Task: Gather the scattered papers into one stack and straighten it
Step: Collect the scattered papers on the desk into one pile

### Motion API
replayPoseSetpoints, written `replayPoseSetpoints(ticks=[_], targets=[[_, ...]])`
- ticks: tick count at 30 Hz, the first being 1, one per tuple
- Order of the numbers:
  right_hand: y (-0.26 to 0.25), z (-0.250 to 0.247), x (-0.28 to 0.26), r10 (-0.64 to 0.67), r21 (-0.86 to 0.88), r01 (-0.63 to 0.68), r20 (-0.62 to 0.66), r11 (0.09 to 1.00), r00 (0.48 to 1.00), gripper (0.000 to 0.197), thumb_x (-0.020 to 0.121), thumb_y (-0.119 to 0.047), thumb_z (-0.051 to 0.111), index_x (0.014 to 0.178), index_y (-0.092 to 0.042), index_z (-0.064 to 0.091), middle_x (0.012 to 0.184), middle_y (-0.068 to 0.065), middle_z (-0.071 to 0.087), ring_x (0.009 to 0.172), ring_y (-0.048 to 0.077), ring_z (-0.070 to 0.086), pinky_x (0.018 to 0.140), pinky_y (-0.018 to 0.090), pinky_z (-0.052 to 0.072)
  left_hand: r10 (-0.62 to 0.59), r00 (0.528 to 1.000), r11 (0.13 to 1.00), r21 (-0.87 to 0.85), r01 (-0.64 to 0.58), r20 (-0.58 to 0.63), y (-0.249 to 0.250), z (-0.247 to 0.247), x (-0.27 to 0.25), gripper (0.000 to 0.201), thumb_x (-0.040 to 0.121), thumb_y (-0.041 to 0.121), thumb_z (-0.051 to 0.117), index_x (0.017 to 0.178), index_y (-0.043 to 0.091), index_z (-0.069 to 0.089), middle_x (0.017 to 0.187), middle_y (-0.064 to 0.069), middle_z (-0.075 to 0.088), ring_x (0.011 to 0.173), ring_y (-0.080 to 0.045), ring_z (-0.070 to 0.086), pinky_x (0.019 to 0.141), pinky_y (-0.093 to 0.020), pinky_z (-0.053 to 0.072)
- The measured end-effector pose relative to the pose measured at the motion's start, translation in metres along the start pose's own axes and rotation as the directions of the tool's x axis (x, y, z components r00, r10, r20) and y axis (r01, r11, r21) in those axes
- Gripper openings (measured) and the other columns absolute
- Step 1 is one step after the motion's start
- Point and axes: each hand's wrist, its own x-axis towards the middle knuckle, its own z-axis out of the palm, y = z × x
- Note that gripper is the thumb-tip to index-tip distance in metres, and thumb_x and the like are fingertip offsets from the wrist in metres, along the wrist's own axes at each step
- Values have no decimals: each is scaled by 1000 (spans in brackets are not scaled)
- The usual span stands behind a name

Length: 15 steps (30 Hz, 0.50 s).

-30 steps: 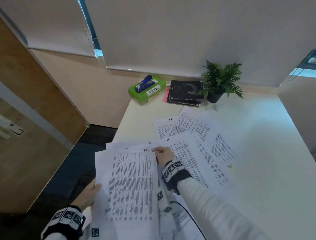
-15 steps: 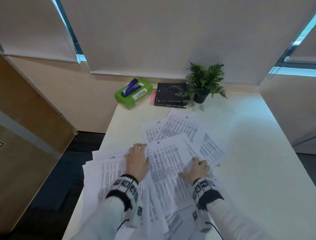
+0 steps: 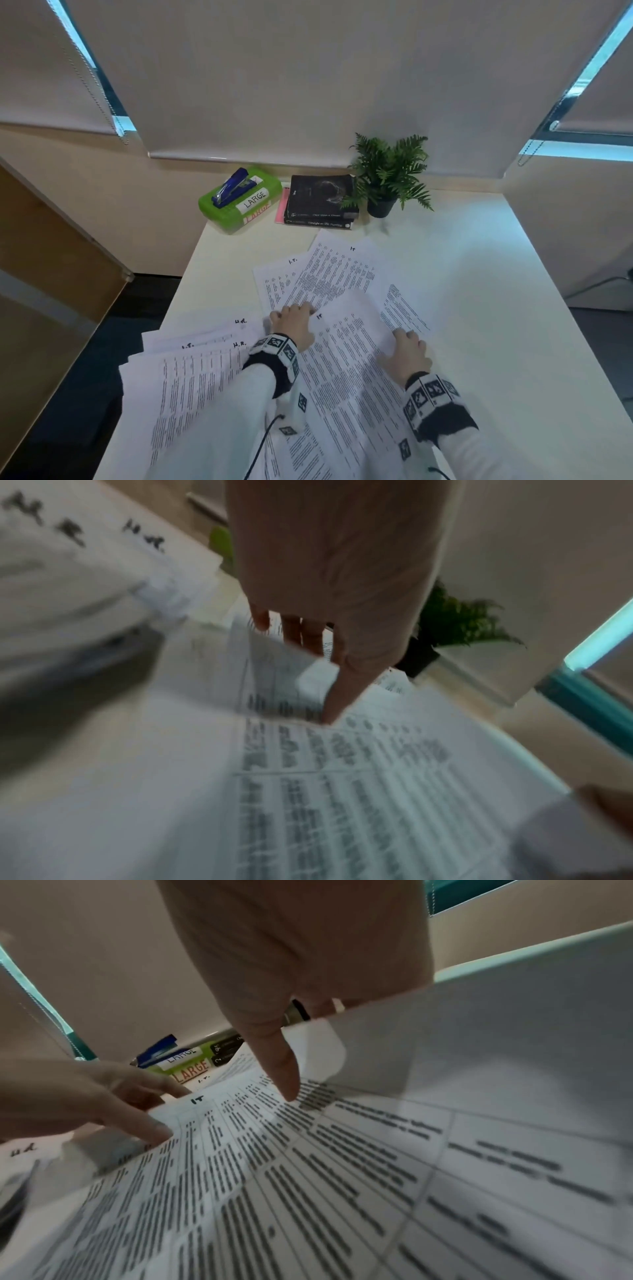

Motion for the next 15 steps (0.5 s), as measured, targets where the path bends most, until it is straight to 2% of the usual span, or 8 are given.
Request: replayPoseSetpoints(ticks=[1,3,6,8,9,11,13,15], targets=[[-1,-3,3,-1,40,1,-8,999,1000,62,78,-33,66,131,-21,36,135,7,38,124,25,37,102,45,37,18,1000,997,-79,-16,15,1,0,3,29,82,12,51,106,27,51,102,6,57,111,-23,50,99,-38,24],[-3,-14,9,25,24,-26,6,999,1000,77,73,-38,70,136,-22,29,139,8,33,129,27,33,103,47,34,98,995,983,-161,-92,31,7,-6,9,16,84,12,51,88,28,50,73,14,47,92,-20,52,96,-37,23],[-2,-27,25,48,5,-49,106,999,993,67,69,-47,67,126,-21,43,130,6,42,127,28,37,103,47,31,209,978,961,-181,-209,-18,19,-26,19,14,89,17,52,82,30,53,67,14,45,80,-14,49,103,-40,20],[6,-29,36,3,210,-37,156,977,988,51,60,-48,64,104,-23,55,115,3,59,113,28,52,100,49,38,206,974,957,-188,-220,-93,23,-39,31,9,88,23,55,88,31,59,82,12,56,92,-15,51,108,-44,15],[11,-30,43,-10,338,-41,150,940,989,42,64,-41,65,99,-21,56,108,5,63,105,28,58,96,49,43,161,975,963,-191,-189,-154,21,-43,39,11,87,27,57,96,31,60,96,9,59,103,-16,50,111,-46,14],[16,-37,51,3,538,-53,93,841,996,26,79,-14,63,103,-10,57,102,14,64,97,33,61,90,48,49,-24,963,968,-248,-46,-270,11,-49,52,28,88,30,56,116,30,55,120,-1,53,117,-21,45,110,-47,21],[19,-46,55,84,653,-97,51,751,995,29,84,-1,56,112,1,55,102,20,62,98,38,60,88,50,50,-236,942,916,-378,134,-237,-1,-53,62,39,92,28,49,130,20,44,134,-11,42,124,-29,41,107,-44,31],[24,-46,64,147,712,-171,96,681,985,33,85,2,53,117,5,53,106,22,61,99,40,59,90,51,48,-318,940,867,-440,236,-122,-7,-50,67,45,94,26,45,136,12,37,139,-17,36,127,-33,38,106,-41,34]])
